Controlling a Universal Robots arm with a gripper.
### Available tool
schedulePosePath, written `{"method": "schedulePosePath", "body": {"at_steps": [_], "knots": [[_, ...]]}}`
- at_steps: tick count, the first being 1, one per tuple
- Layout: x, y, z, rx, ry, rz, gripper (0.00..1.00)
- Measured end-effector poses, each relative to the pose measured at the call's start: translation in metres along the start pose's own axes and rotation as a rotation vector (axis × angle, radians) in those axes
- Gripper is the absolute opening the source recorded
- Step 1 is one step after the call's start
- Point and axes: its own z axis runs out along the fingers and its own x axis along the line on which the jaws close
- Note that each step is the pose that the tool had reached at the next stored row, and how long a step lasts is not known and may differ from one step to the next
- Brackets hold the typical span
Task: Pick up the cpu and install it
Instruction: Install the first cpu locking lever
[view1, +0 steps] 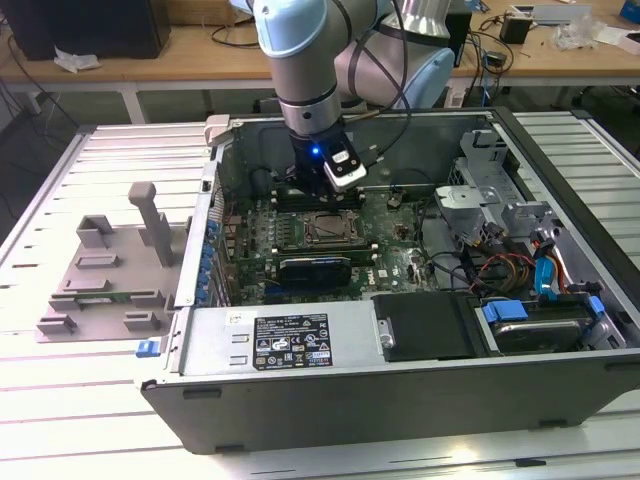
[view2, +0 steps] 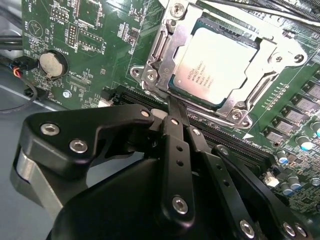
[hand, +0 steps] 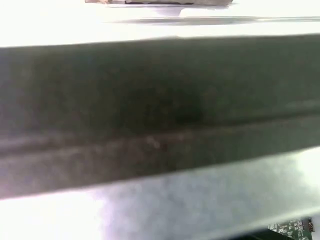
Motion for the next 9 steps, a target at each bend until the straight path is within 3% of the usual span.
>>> {"method": "schedulePosePath", "body": {"at_steps": [4,7,9], "knots": [[-0.0019,0.0013,-0.0101,0.0009,-0.0002,0.0,0.11],[-0.0031,0.0021,-0.0169,0.0104,-0.0004,-0.002,0.11],[-0.0041,0.0023,-0.0203,0.0484,0.017,0.0,0.11]]}}
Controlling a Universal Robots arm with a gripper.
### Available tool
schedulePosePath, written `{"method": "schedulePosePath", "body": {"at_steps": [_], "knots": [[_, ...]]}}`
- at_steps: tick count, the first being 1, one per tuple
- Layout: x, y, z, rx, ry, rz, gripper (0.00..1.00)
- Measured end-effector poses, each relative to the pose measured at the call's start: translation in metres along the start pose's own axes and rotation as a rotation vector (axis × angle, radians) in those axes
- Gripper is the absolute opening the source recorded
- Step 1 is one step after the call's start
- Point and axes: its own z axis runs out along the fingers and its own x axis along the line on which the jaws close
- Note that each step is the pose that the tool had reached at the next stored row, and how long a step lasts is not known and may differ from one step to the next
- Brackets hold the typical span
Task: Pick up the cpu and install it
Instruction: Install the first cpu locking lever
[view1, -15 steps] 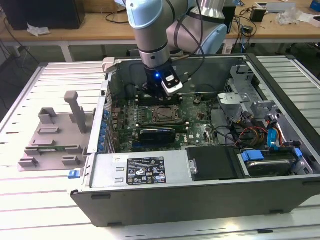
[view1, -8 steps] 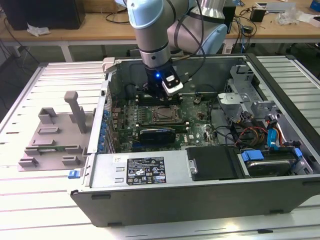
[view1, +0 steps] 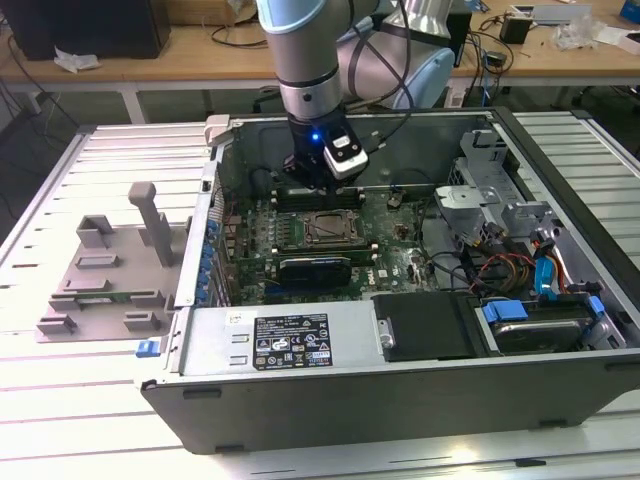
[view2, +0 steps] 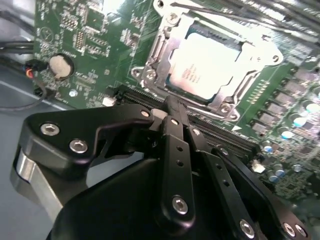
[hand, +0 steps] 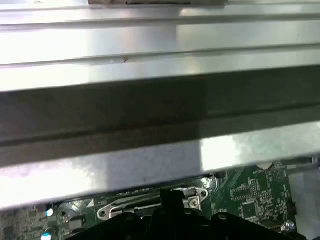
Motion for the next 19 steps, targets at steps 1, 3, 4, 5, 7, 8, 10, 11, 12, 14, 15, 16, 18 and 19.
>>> {"method": "schedulePosePath", "body": {"at_steps": [1,3,4,5,7,8,10,11,12,14,15,16,18,19], "knots": [[-0.0004,0.0,-0.0001,0.0155,0.0125,0.002,0.11],[-0.0011,0.0,-0.0001,0.035,0.0286,0.001,0.11],[-0.0019,0.0,0.0001,0.0532,0.0436,0.0,0.11],[-0.0025,0.0001,0.0002,0.0608,0.0532,-0.001,0.11],[-0.0045,0.0,0.0006,0.0748,0.0835,-0.002,0.11],[-0.0079,0.0,0.0013,0.0806,0.1184,-0.001,0.11],[-0.0109,-0.0001,0.0022,0.0839,0.143,-0.001,0.11],[-0.0134,0.0,0.0027,0.0854,0.1529,-0.001,0.11],[-0.0149,0.0001,0.003,0.0858,0.1555,0.0,0.11],[-0.0199,0.0006,0.0039,0.0861,0.1591,-0.001,0.11],[-0.0212,0.0007,0.0042,0.0861,0.1597,-0.003,0.11],[-0.0222,0.0006,0.0044,0.0857,0.16,-0.008,0.11],[-0.023,-0.0002,0.005,0.0834,0.1608,-0.034,0.11],[-0.0232,-0.0021,0.005,0.0829,0.1611,-0.042,0.11]]}}
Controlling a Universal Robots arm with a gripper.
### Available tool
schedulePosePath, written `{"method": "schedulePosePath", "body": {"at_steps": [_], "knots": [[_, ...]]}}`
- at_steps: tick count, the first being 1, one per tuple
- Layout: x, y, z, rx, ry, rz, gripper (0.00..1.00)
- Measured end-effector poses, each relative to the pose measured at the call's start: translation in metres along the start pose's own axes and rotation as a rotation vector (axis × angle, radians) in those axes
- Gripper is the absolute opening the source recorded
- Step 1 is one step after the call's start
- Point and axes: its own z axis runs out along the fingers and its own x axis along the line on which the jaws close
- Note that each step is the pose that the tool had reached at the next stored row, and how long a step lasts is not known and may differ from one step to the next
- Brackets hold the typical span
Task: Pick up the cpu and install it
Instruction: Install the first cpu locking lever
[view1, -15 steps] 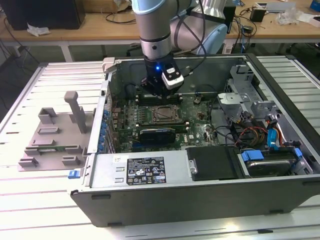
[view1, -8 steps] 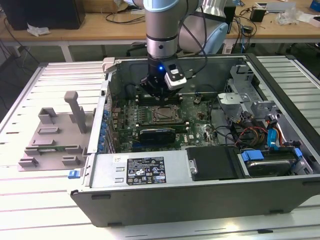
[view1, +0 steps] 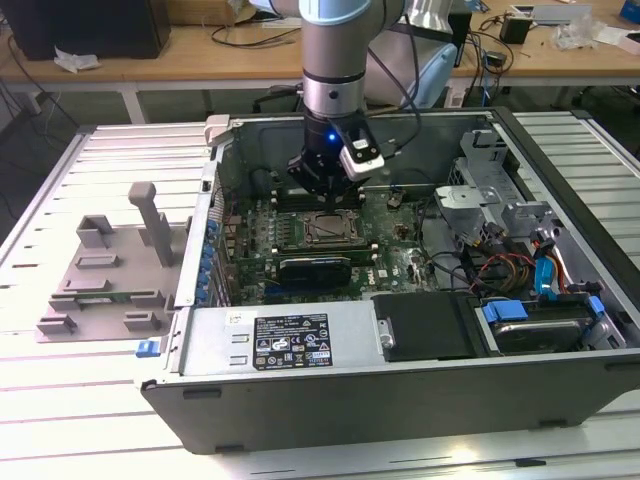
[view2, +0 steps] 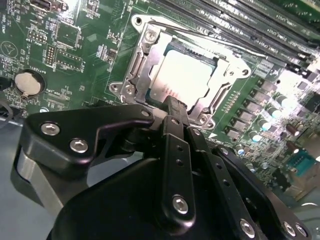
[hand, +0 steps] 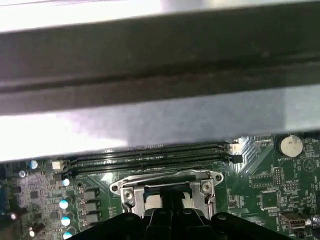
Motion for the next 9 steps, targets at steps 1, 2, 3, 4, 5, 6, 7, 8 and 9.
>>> {"method": "schedulePosePath", "body": {"at_steps": [1,2,3,4,5,6,7,8,9], "knots": [[-0.0001,-0.0019,0.0001,0.0,0.0,-0.004,0.11],[-0.0001,-0.0042,0.0003,0.0001,0.0,-0.006,0.11],[0.0,-0.0066,0.0005,0.0,-0.0001,-0.007,0.11],[0.0001,-0.0082,0.0006,0.0,-0.0001,-0.007,0.11],[0.0002,-0.0102,0.0008,0.0,-0.0001,-0.008,0.11],[0.0002,-0.0121,0.001,-0.0001,-0.0001,-0.009,0.11],[0.0002,-0.014,0.0013,-0.0003,-0.0001,-0.009,0.11],[0.0,-0.0172,0.0017,-0.0006,-0.0001,-0.01,0.11],[-0.0001,-0.019,0.0019,-0.0007,-0.0001,-0.011,0.11]]}}
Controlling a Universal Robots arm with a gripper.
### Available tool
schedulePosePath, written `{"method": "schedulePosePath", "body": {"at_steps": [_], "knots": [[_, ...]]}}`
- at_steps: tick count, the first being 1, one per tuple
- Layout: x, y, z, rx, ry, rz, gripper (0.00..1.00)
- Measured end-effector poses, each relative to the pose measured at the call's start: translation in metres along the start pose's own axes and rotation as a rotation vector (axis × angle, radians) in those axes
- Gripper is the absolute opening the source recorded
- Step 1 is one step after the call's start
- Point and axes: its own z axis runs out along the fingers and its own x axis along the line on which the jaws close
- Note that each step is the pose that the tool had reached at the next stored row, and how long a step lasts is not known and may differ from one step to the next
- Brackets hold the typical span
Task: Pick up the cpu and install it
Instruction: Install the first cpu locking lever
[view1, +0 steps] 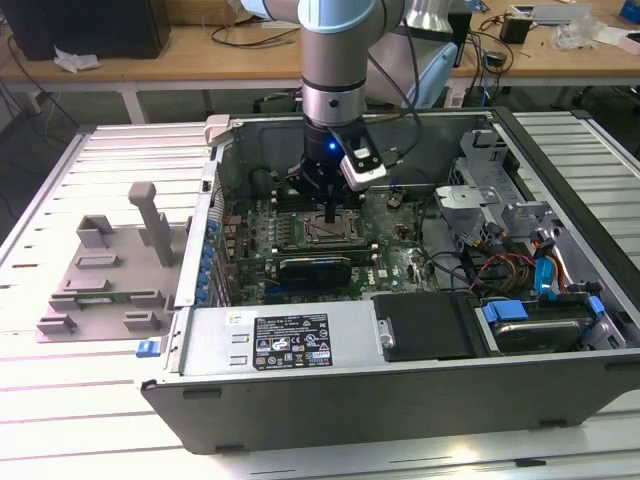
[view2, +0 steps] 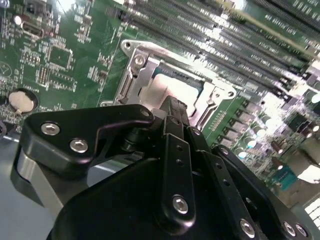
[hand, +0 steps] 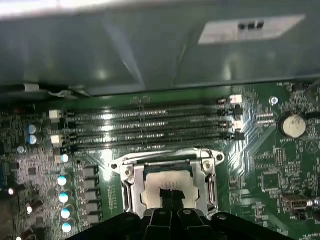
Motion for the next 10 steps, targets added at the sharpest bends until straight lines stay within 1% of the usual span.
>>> {"method": "schedulePosePath", "body": {"at_steps": [1,4,5,6,8,10], "knots": [[0.0,-0.0001,0.0,0.0,0.0,-0.005,0.11],[0.0,-0.0002,0.0,0.0,-0.0006,-0.052,0.11],[-0.0001,-0.0002,0.0,-0.0001,-0.0009,-0.083,0.11],[-0.0001,-0.0002,0.0,-0.0001,-0.001,-0.093,0.11],[0.0,-0.0003,-0.0007,0.0001,-0.0009,-0.1,0.11],[0.0,-0.0003,-0.003,-0.0001,-0.0011,-0.1,0.11]]}}
